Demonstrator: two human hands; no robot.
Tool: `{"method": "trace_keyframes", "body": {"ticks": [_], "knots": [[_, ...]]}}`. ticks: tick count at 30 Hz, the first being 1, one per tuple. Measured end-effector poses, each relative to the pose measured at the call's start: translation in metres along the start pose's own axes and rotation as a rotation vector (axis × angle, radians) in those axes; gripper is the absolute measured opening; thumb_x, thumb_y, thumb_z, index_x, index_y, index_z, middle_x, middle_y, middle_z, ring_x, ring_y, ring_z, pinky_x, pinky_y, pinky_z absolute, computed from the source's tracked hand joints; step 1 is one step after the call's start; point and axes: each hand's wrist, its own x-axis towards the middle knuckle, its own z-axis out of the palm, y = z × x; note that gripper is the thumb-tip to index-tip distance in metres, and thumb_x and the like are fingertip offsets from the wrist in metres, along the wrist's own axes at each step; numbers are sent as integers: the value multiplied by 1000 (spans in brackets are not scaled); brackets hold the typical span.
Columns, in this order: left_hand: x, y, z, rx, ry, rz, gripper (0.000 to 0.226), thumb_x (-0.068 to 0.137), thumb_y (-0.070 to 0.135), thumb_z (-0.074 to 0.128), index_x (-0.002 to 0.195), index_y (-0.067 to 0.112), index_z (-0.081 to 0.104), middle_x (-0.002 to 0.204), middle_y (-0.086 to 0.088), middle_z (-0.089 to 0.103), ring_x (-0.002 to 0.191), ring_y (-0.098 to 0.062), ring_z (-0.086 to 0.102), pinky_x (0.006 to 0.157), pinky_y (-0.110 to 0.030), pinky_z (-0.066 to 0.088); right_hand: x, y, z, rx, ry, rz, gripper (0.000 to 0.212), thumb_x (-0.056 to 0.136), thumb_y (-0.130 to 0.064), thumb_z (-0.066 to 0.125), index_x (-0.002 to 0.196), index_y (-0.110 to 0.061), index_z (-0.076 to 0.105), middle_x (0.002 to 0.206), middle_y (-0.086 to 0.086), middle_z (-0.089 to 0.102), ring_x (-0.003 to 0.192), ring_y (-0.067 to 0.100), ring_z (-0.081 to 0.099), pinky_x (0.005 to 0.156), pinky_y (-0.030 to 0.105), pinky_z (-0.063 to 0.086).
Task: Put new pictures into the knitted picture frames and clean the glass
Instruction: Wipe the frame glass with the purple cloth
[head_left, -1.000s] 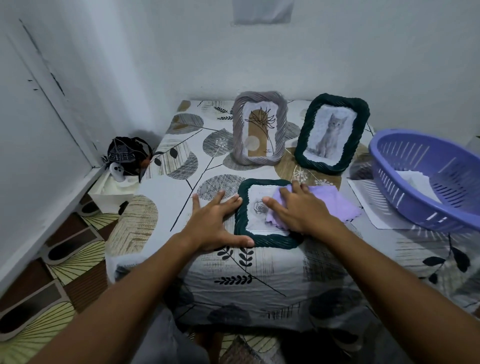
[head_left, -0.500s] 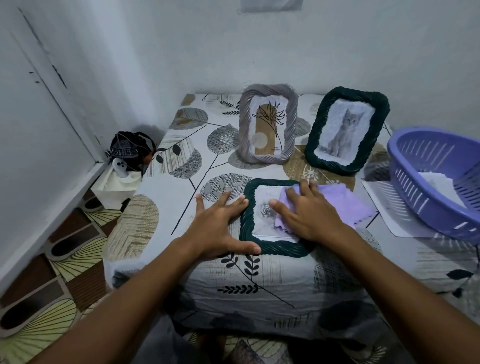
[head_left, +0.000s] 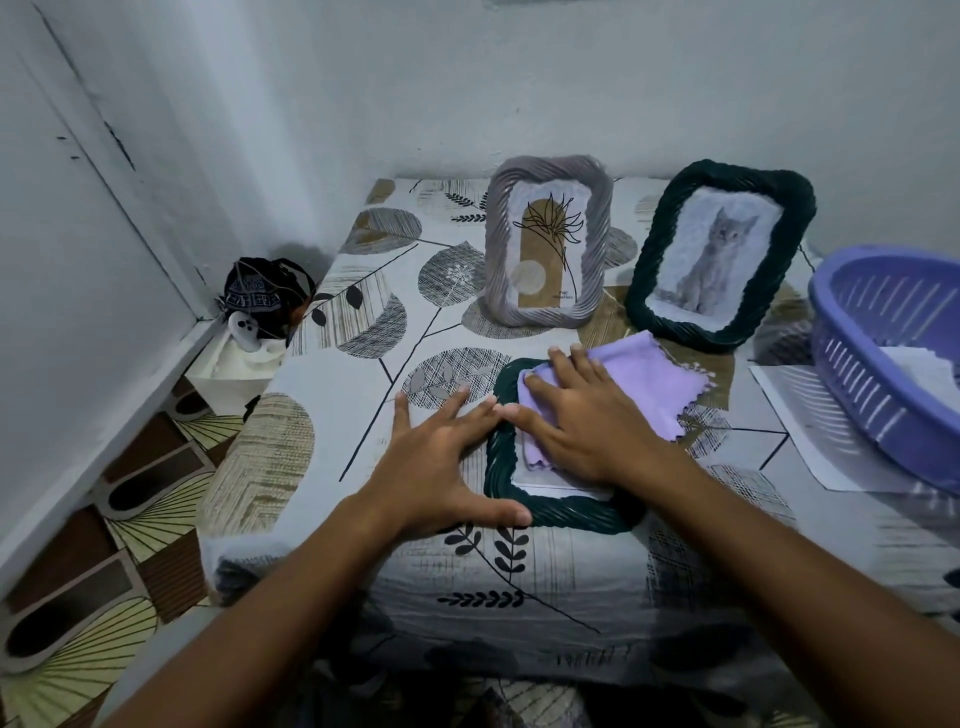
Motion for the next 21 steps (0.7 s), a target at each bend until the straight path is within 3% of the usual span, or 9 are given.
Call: {"method": "trace_keyframes", "body": {"ticks": [9,18,21], "knots": [[-1,1,-1,26,-14,-15,122,48,95,44,150,32,22,156,19,16,141,8,-7,113,-54,-19,-17,22,-11,-96,14,105,104,76,-79,-4,145,-12,35,158,19,14,147,32,7,117,43,11],[0,0,-1,17,-23,5,119,51,96,41,151,35,18,157,15,16,145,2,-4,113,-57,-16,0,2,-4,3,-19,-22,93,77,-75,2,150,-23,25,160,12,5,148,28,-5,119,39,-1],[-2,0,-3,34,-29,1,117,54,94,40,151,32,21,157,18,15,144,4,-4,114,-55,-14,-15,2,-6,8,-34,-101,76,88,-68,16,150,-26,26,161,6,5,148,22,-4,117,32,-1]]}}
